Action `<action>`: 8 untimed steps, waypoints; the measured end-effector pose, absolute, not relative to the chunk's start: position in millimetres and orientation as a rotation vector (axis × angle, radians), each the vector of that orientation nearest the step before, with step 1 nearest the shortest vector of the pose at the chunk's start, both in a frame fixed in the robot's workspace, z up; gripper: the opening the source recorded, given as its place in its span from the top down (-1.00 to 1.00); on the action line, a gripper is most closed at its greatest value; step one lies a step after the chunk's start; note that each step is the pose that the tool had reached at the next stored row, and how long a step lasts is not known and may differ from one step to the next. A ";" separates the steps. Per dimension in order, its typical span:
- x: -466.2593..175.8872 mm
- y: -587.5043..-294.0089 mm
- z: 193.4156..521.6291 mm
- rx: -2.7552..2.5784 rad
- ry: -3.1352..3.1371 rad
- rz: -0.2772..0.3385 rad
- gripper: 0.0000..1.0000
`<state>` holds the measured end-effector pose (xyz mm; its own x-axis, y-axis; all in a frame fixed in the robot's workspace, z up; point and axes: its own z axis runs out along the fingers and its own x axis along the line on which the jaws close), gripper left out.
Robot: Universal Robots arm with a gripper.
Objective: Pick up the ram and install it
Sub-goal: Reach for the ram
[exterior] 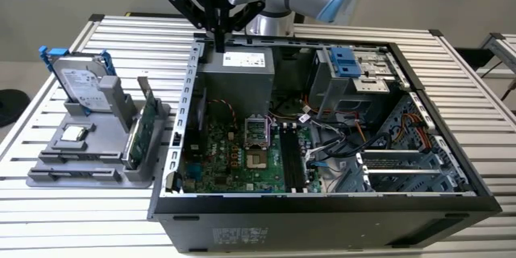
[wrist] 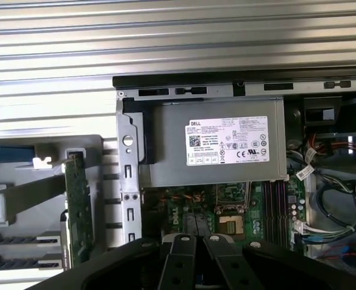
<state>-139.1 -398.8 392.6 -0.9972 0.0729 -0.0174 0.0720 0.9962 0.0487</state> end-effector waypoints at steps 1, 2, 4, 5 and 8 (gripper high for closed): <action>-139.4 -398.7 392.6 0.113 3.120 0.075 1.00; -139.5 -398.7 392.6 0.113 3.120 0.075 1.00; -139.5 -398.8 392.7 0.113 3.120 0.075 1.00; -139.6 -398.8 392.6 0.113 3.120 0.075 1.00; -139.6 -398.8 392.6 0.113 3.120 0.075 1.00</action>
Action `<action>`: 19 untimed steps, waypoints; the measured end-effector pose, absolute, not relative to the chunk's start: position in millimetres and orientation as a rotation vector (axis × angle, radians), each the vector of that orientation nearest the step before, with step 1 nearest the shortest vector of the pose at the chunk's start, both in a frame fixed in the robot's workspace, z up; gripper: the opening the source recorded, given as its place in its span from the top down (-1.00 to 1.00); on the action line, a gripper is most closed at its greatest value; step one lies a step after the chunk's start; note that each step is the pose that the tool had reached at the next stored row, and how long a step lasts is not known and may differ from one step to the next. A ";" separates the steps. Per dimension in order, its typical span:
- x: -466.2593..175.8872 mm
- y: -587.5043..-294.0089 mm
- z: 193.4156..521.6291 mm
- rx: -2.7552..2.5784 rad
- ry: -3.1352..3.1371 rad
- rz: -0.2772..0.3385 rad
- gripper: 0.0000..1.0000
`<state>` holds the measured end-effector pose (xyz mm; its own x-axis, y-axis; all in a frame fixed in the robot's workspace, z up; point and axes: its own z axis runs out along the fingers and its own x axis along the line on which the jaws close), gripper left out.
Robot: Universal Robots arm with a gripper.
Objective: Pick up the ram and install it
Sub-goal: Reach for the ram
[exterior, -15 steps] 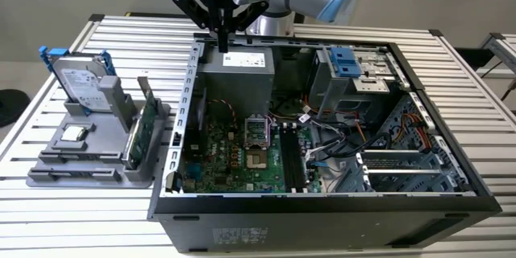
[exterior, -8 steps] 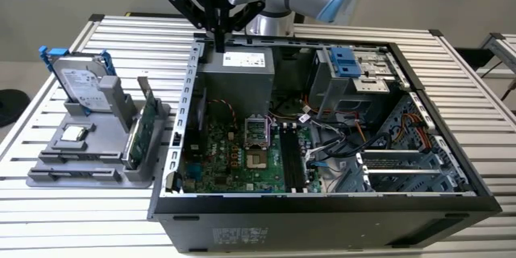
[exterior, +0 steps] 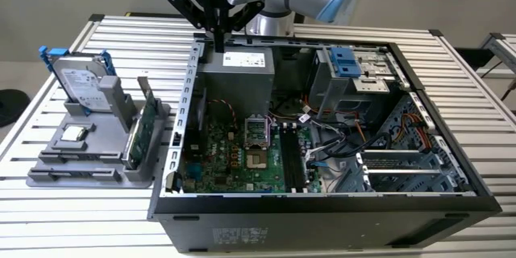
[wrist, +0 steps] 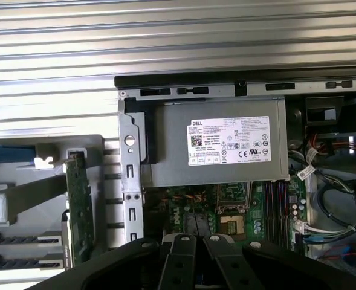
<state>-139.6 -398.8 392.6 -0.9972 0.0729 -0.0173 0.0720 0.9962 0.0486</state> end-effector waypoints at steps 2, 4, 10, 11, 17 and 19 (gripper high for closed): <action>-139.7 -398.8 392.6 0.113 3.120 0.075 1.00; -140.0 -398.8 392.6 0.113 3.120 0.075 1.00; -142.9 -398.8 392.6 0.113 3.120 0.075 1.00; -143.6 -398.8 392.6 0.113 3.120 0.075 1.00; -146.7 -398.8 392.6 0.113 3.120 0.075 1.00; -147.5 -398.8 392.6 0.113 3.120 0.075 1.00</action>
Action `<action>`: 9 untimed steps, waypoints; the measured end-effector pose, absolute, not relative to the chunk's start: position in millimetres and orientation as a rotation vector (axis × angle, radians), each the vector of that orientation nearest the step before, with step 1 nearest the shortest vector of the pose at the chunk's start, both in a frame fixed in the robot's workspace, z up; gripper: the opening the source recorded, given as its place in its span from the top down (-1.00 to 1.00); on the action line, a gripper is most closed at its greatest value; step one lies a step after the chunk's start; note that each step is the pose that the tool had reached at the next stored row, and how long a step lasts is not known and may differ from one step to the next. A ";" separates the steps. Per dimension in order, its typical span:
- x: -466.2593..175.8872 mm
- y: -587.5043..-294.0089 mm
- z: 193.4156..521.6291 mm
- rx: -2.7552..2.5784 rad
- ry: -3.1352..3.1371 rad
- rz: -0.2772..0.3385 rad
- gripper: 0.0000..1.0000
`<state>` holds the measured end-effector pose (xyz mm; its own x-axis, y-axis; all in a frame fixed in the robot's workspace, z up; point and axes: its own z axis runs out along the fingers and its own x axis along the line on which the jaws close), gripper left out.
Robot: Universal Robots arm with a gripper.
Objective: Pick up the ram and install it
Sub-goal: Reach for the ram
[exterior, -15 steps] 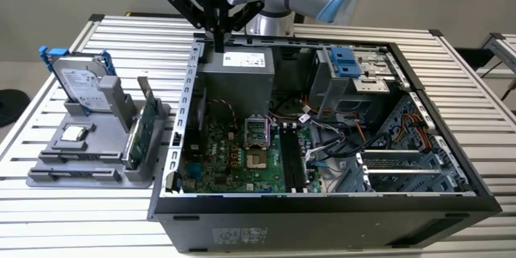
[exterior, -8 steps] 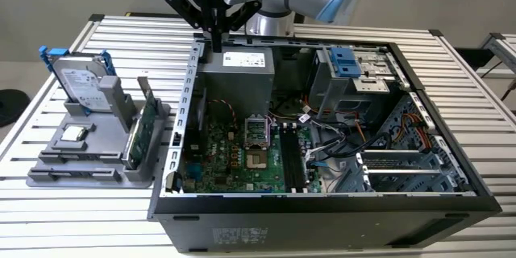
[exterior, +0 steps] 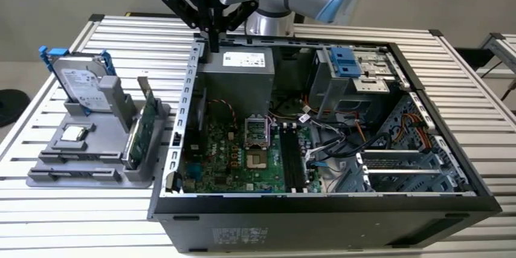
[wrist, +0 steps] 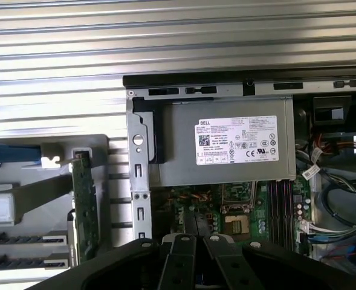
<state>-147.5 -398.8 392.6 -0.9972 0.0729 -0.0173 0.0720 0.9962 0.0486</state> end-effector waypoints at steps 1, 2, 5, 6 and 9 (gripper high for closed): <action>-147.9 -398.8 392.6 0.113 3.120 0.075 1.00; -148.2 -398.8 392.6 0.113 3.120 0.075 1.00; -148.8 -398.8 392.6 0.113 3.120 0.075 1.00; -149.0 -398.8 392.6 0.113 3.120 0.075 1.00; -149.5 -398.8 392.6 0.113 3.120 0.075 1.00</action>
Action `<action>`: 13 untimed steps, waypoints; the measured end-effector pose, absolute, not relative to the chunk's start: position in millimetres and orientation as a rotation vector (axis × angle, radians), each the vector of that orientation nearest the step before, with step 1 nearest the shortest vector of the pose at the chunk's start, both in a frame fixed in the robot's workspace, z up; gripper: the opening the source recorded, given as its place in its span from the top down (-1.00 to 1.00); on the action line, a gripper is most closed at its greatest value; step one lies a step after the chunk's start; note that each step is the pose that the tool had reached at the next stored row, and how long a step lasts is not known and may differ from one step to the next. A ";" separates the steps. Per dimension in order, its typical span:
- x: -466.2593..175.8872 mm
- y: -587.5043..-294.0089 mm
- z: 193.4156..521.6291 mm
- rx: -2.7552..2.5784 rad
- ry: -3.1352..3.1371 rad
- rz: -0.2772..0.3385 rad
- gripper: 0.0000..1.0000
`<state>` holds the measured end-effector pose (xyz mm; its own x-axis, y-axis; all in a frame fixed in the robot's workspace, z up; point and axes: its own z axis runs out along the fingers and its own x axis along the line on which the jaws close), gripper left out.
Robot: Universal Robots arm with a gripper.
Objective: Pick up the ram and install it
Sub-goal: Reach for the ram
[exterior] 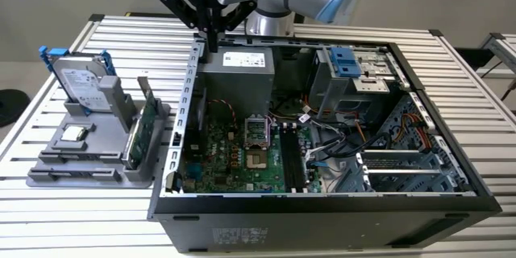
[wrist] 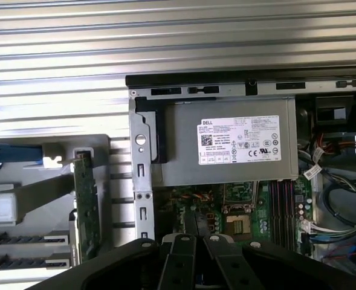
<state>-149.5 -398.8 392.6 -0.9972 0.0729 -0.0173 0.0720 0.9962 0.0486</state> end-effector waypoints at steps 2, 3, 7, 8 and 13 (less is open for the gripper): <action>-150.5 -398.8 392.6 0.113 3.120 0.075 1.00; -151.1 -398.8 392.6 0.113 3.120 0.075 1.00; -154.4 -398.8 392.6 0.113 3.120 0.075 1.00; -154.8 -398.7 392.6 0.113 3.120 0.075 1.00; -155.9 -398.8 392.6 0.113 3.120 0.075 1.00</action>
